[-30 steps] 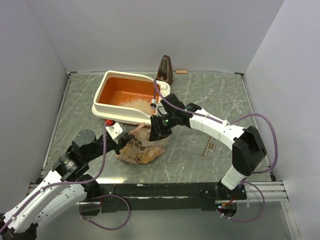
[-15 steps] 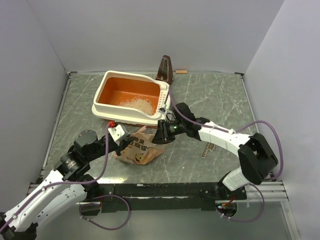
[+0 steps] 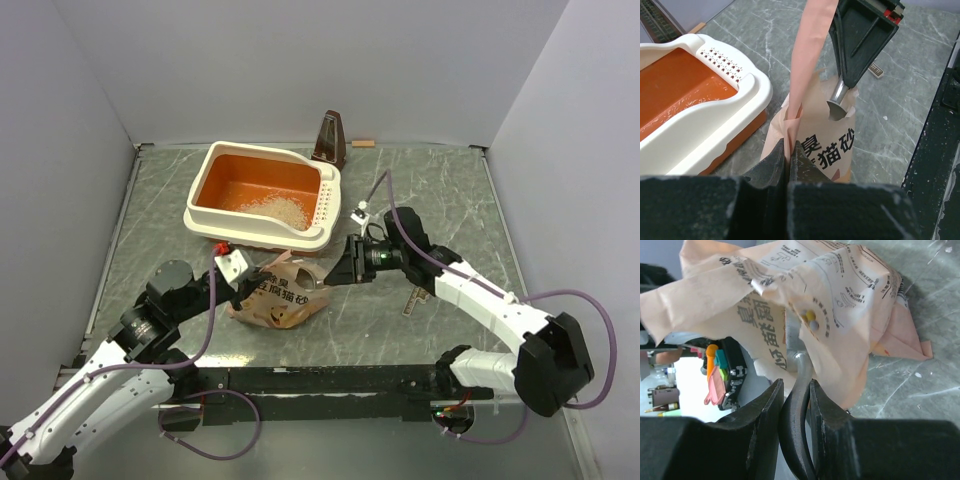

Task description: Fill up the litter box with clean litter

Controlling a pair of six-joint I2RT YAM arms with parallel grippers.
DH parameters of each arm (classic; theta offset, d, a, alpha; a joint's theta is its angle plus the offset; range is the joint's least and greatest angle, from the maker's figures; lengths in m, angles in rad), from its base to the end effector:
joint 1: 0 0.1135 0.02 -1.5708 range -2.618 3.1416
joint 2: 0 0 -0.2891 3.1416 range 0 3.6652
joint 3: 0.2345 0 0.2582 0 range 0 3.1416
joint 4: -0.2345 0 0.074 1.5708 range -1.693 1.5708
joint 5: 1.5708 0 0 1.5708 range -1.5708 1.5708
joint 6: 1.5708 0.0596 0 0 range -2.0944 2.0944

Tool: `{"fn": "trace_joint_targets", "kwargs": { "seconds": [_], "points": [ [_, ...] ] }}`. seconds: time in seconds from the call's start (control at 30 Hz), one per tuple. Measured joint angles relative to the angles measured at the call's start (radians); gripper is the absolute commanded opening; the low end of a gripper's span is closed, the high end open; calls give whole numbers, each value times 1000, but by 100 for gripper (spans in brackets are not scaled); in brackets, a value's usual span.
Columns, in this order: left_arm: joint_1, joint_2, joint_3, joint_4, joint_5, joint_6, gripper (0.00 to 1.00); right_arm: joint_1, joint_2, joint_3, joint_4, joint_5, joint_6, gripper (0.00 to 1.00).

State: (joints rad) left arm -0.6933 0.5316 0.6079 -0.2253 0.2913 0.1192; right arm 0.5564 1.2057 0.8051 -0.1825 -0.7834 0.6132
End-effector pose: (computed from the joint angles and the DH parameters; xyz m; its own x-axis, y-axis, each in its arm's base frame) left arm 0.1016 -0.1066 0.3196 -0.0146 0.1602 -0.9870 0.8383 0.5400 0.0753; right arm 0.2057 0.1775 0.2769 -0.8856 -0.0706 -0.4591 -0.4460 0.4050 0.7982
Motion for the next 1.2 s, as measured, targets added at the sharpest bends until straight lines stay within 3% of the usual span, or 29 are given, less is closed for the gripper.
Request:
{"fn": "trace_joint_targets", "kwargs": {
  "seconds": [0.3, 0.57, 1.2],
  "points": [
    [0, -6, -15, 15, 29, 0, 1, -62, -83, -135, 137, -61, 95, 0],
    [1, 2, -25, 34, 58, 0, 1, -90, -177, -169, 159, -87, 141, 0],
    [-24, 101, -49, 142, 180, -15, 1, -147, -301, -166, -52, -50, 106, 0]
  ]
}}
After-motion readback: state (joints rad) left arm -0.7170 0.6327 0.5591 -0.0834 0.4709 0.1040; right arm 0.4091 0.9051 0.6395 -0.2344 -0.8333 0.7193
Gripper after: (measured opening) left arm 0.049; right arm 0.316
